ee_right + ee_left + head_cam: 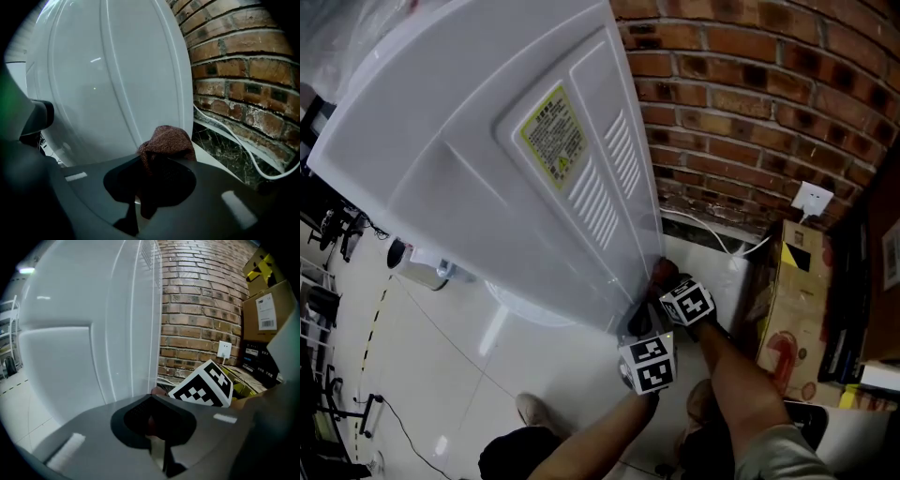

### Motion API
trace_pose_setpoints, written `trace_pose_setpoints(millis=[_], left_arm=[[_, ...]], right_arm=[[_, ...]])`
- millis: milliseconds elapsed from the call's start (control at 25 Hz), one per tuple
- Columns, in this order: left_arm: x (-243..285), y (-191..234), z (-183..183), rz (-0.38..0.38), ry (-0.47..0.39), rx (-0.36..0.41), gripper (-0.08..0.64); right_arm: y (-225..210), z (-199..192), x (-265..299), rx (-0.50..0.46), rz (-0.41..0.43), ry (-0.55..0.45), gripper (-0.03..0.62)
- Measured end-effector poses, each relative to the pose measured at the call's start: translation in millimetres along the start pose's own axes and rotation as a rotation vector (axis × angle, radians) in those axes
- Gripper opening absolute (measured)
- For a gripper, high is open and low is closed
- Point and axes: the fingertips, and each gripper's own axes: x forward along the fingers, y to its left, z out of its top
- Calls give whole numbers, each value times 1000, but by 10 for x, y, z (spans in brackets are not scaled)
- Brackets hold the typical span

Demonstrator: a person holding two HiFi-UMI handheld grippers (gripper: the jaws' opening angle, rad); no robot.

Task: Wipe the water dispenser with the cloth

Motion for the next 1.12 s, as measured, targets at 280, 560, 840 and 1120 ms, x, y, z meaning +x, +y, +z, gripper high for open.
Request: trace_pose_setpoints(millis=[280,560,840,1120], left_arm=[[53,-126,-3,-21,11,-9,0],[-226,-135,333,-50,-46,-18,0],[-686,-349,1188,-111,-200,-7,0],[-1383,-605,2006,-177,-337,24,0]], right_arm=[[-102,-35,-90,-49,-2,45,58],[-469,484,-633,111,-48,-148,61],[-497,1821,-1819,125,-60,-541,61],[-27,3145,-3439,-43,-87,-861,60]])
